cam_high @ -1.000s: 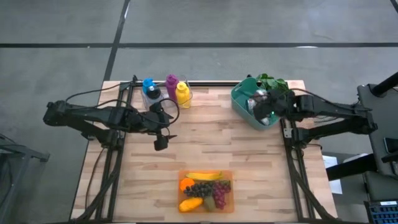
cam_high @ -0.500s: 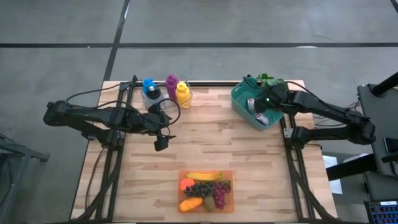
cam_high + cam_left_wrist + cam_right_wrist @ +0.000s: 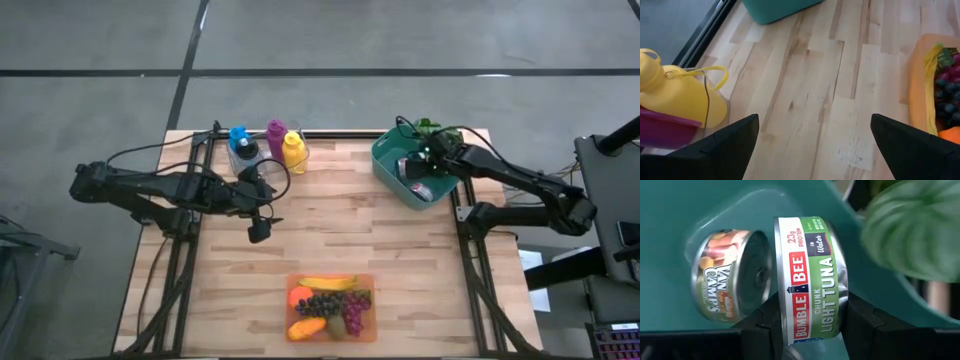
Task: Pick & Place Food Item
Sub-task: Put the green and white tuna can into the green bin, then return to Home Position
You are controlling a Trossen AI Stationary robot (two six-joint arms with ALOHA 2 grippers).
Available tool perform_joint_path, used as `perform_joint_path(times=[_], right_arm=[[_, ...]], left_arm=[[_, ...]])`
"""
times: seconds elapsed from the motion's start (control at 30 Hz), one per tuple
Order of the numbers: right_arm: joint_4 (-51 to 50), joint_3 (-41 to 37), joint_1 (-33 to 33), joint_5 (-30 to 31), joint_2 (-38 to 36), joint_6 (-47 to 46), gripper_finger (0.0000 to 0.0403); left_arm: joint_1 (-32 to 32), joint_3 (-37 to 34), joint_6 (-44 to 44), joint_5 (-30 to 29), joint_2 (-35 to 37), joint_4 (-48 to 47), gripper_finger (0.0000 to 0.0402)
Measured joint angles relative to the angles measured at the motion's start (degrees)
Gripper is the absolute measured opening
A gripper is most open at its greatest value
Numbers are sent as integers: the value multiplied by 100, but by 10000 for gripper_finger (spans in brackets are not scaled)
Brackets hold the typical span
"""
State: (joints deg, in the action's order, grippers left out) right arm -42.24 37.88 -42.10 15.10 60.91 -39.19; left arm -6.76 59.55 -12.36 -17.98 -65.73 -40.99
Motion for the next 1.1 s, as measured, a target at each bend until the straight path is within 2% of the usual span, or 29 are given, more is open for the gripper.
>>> perform_joint_path(times=[0.23,0.53,1.1], right_arm=[[241,-156,3,-65,300,-102,141],[258,-124,3,-31,389,-130,236],[232,-130,8,-13,389,-64,364]], left_arm=[[0,0,2,0,0,-2,384],[0,0,2,0,0,-1,384],[0,0,0,0,0,0,384]])
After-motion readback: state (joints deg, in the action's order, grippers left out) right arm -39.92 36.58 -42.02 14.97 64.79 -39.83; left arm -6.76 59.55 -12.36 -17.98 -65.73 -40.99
